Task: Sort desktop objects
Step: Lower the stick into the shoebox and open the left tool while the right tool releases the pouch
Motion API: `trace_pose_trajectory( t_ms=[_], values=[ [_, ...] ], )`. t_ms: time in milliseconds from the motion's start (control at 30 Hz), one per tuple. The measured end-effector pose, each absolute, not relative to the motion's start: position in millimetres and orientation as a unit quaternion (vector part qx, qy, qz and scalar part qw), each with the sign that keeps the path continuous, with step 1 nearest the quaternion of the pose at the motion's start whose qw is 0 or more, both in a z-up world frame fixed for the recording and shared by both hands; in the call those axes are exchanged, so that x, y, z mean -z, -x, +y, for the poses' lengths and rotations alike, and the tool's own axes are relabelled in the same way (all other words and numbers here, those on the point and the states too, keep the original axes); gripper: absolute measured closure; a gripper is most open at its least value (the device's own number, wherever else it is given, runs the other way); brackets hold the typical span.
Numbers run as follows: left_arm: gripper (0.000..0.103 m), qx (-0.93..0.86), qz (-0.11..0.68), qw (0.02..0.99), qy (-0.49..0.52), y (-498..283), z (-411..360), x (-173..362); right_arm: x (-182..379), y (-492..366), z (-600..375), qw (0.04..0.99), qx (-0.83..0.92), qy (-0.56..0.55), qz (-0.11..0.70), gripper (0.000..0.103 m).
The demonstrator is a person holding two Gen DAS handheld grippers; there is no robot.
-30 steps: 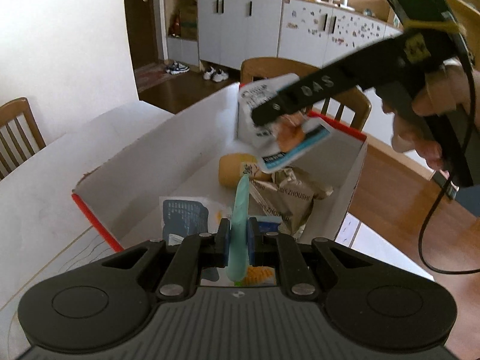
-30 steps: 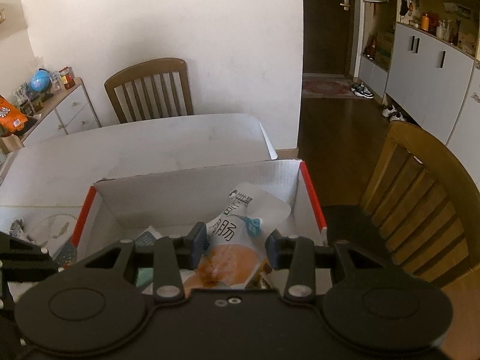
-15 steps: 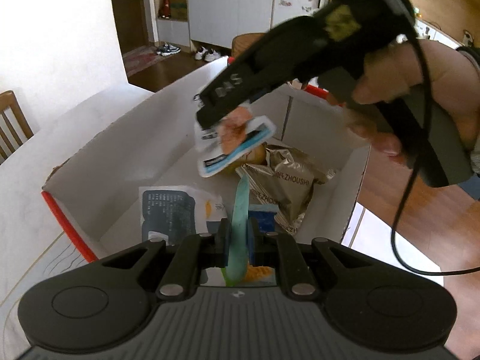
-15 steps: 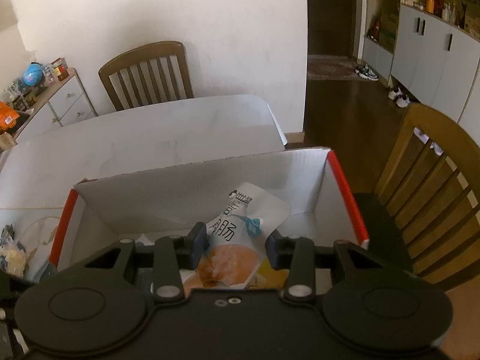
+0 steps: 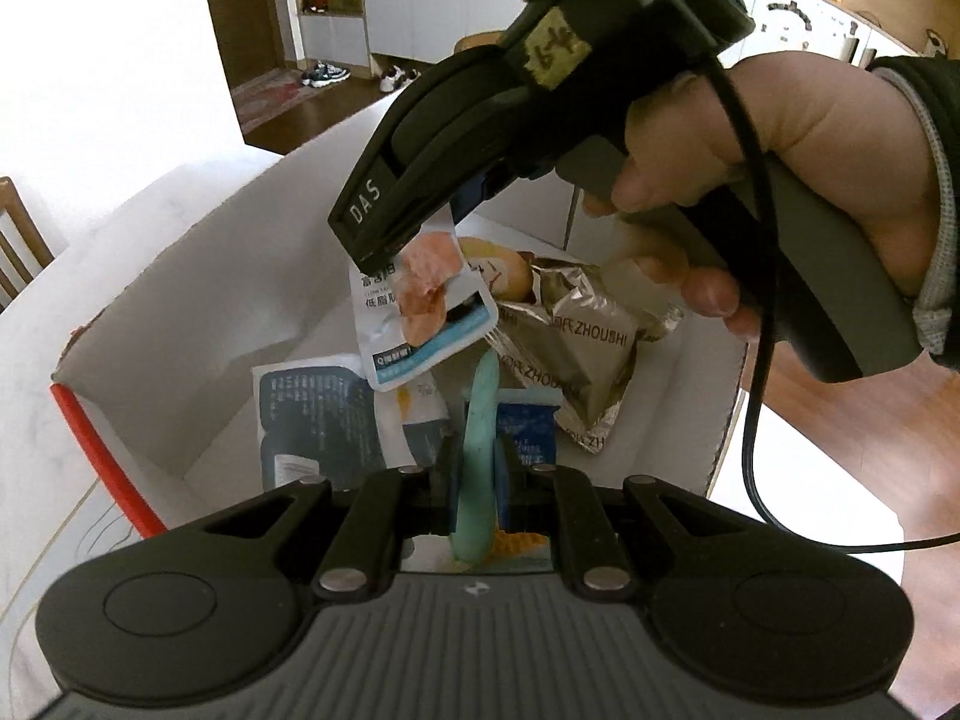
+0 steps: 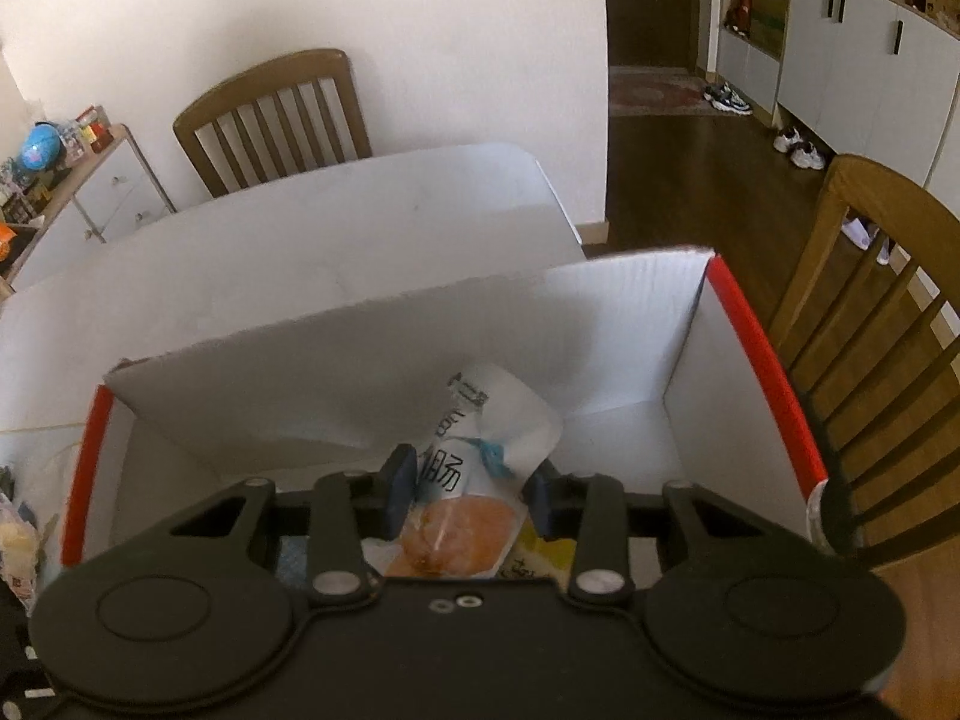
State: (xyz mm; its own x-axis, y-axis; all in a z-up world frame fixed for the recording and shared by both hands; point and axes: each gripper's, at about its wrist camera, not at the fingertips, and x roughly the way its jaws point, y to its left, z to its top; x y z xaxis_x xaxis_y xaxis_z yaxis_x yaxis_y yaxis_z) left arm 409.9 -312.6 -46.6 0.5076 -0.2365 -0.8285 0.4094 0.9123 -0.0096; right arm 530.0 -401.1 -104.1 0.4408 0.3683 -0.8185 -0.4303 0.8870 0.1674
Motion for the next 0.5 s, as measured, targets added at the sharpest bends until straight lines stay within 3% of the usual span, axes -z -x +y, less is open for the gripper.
trace_pose_trajectory(
  t_ms=[500],
  values=[
    [0.093,0.185,0.488,0.851,-0.068,-414,-297,53,100,-533,-398,0.843,-0.234,0.035,0.483,0.065]
  ],
)
